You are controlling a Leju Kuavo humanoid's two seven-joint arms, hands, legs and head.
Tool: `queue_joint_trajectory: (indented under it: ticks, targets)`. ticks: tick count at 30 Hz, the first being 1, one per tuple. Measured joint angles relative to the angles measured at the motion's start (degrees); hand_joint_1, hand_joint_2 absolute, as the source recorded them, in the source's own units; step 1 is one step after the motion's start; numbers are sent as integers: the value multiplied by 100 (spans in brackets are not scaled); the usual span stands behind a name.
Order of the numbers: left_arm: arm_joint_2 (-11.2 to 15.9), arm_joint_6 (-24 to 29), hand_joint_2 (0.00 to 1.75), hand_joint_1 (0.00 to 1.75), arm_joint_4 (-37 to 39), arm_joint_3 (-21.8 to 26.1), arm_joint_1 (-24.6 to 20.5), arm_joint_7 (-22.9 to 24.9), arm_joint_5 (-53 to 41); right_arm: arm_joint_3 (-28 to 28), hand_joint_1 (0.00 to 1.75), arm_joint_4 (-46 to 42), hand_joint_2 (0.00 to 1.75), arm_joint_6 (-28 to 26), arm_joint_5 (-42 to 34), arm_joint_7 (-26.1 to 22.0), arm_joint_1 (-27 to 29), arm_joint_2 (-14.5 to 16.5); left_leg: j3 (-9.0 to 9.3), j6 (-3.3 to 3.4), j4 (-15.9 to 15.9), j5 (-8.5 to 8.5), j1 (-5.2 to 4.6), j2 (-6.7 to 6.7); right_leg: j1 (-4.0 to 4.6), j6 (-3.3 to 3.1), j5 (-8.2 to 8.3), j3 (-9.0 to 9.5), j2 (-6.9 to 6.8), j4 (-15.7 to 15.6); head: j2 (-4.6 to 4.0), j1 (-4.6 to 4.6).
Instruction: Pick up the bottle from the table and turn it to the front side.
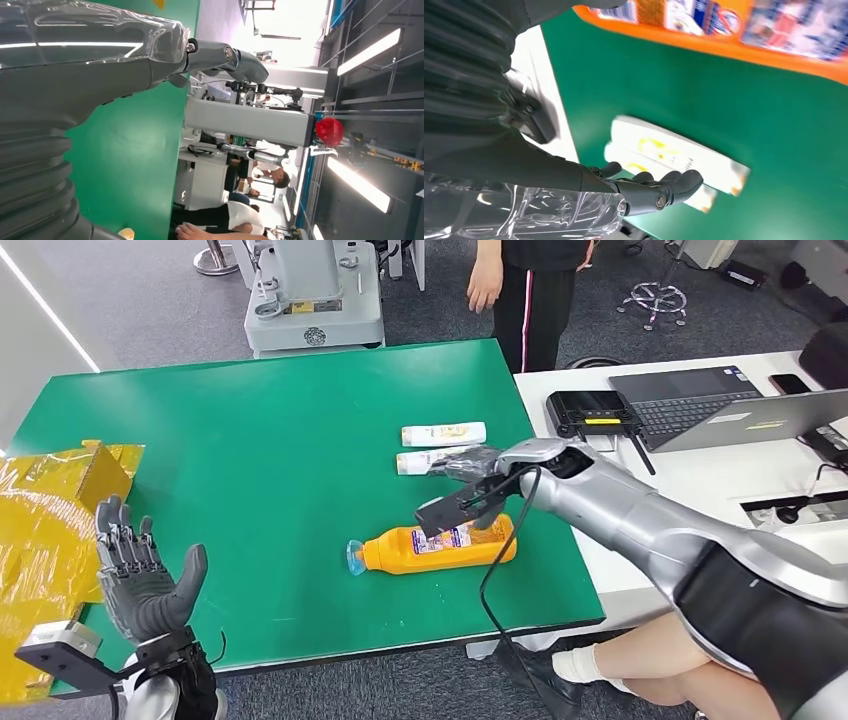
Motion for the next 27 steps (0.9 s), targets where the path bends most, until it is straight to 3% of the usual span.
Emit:
queue_joint_trajectory:
  ticks: [7, 14, 20, 27]
  targets:
    - [-1, 37, 175, 0, 0, 8, -17, 0, 36, 282, 0, -757, 175, -277, -148, 428, 402, -721, 0, 1, 2, -1, 0, -2, -1, 2, -1, 0, 0, -1, 0, -1]
    - [-7, 85, 175, 0, 0, 8, -64, 0, 22, 358, 0, -1169, 175, -558, -261, 506, 840, -1173, 0, 1, 1, -1, 0, 0, -1, 3, 0, 0, 2, -1, 0, -1]
    - [-7, 199, 175, 0, 0, 8, -65, 0, 16, 359, 0, -1144, 175, -783, -169, 361, 1019, -1211, 0, 1, 0, -1, 0, 9, 0, 4, 0, 1, 10, 0, 0, -1]
    - [-11, 229, 175, 0, 0, 8, -83, 0, 67, 349, 0, -667, 175, -865, -73, 49, 1027, -923, 3, 1, 0, -1, 1, 7, 1, 4, 0, 2, 8, 0, 0, -1]
